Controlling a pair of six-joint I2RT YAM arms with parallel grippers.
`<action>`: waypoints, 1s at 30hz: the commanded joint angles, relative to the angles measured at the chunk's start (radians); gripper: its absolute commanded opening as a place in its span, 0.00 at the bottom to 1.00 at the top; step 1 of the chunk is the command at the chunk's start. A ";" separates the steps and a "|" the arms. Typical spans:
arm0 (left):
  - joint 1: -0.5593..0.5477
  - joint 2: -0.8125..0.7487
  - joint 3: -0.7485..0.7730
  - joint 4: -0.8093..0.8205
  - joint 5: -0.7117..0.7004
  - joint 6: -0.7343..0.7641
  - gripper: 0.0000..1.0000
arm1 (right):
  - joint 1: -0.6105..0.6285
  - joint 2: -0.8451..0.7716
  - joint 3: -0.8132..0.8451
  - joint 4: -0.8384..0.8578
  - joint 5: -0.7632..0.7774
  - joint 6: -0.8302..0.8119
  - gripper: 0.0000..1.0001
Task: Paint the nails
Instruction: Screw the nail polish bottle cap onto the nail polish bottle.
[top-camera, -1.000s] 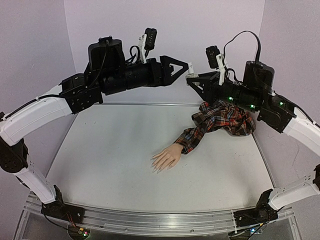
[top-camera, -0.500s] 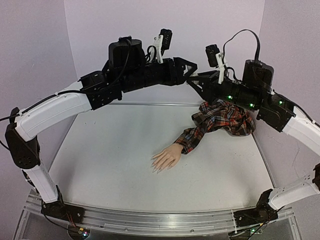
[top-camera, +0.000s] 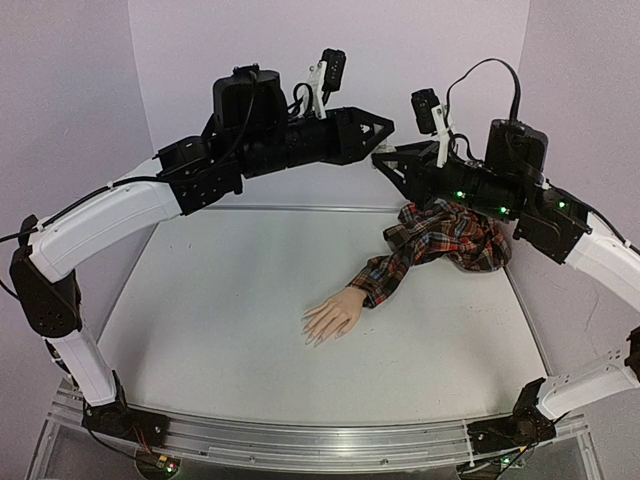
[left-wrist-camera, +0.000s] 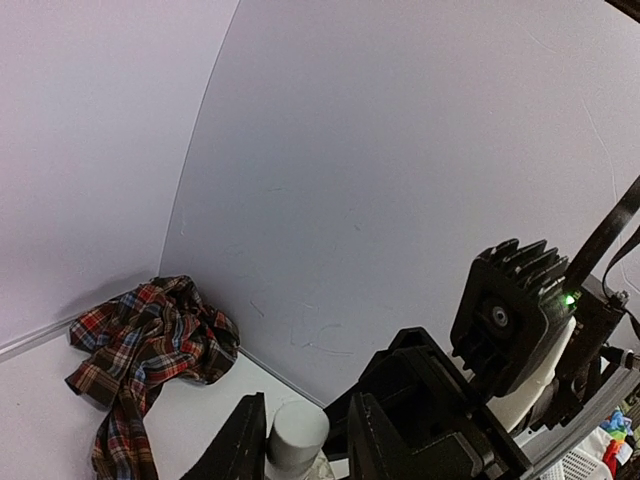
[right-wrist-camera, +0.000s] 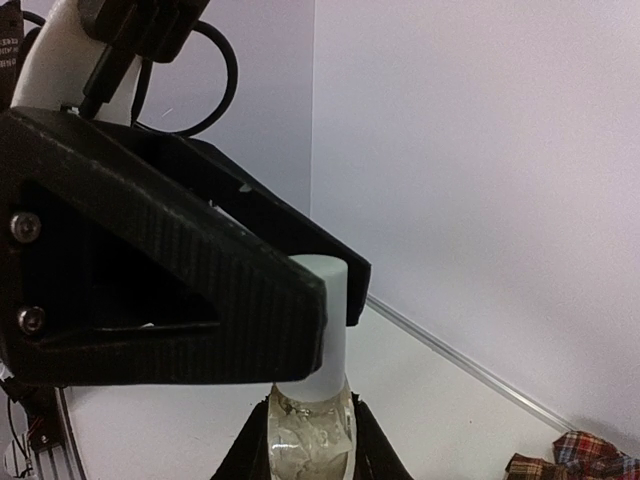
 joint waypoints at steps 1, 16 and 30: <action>-0.005 0.006 0.063 -0.030 0.035 -0.004 0.22 | 0.007 -0.014 0.049 0.042 -0.020 -0.001 0.00; -0.001 -0.042 -0.059 -0.030 0.254 0.007 0.00 | 0.006 -0.087 0.035 0.042 -0.130 -0.021 0.00; 0.017 -0.060 -0.325 0.458 1.075 -0.032 0.00 | -0.094 -0.067 0.092 0.244 -0.884 0.270 0.00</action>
